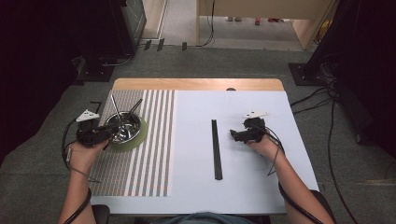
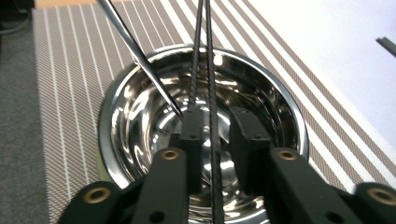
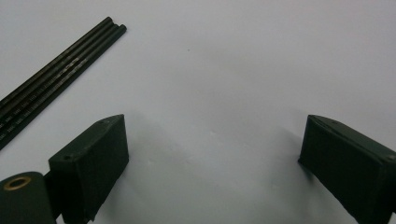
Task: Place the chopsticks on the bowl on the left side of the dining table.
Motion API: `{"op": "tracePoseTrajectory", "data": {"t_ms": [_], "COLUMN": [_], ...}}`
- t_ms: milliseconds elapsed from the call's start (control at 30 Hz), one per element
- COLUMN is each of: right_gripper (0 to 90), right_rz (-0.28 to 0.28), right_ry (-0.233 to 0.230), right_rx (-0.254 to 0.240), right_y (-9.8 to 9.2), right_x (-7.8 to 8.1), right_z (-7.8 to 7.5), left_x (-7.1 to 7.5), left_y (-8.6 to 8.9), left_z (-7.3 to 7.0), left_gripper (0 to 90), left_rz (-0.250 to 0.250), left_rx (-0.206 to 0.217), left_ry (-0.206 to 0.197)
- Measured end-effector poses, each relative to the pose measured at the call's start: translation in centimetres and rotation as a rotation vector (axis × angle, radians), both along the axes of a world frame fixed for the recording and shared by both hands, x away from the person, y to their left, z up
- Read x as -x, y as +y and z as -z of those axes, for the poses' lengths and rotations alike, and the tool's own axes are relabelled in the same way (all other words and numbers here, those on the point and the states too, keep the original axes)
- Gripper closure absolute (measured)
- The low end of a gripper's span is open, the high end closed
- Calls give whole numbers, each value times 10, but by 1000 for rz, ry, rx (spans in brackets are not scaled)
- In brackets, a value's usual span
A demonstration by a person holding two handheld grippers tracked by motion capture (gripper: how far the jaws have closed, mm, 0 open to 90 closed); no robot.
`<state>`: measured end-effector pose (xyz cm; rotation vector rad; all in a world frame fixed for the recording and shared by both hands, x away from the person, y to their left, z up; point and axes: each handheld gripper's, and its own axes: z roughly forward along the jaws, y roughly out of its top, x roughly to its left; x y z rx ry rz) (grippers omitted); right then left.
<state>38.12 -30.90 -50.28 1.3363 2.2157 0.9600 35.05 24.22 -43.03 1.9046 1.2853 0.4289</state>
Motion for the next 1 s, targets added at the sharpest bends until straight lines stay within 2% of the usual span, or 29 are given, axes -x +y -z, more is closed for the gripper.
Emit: {"op": "tracePoseTrajectory", "data": {"t_ms": [233, 400, 667, 767, 1000], "right_gripper": [74, 74, 74, 74, 74], "right_rz": [0, 0, 0, 0, 1], "right_ry": [0, 0, 0, 0, 0], "right_rx": [0, 0, 0, 0, 0], "right_y": [0, 0, 0, 0, 0], "right_x": [0, 0, 0, 0, 0], "right_z": [0, 0, 0, 0, 0], "left_x": [-3, -8, -11, -13, -13], "left_y": [-3, -7, -16, -16, -16], "left_z": [2, 6, 10, 12, 14], "left_gripper": [593, 532, 517, 524, 629], "left_rz": [-38, -44, -29, -29, -9], "left_rx": [-48, -71, -117, -121, -117], "left_ry": [-32, -29, -25, -18, 4]}}
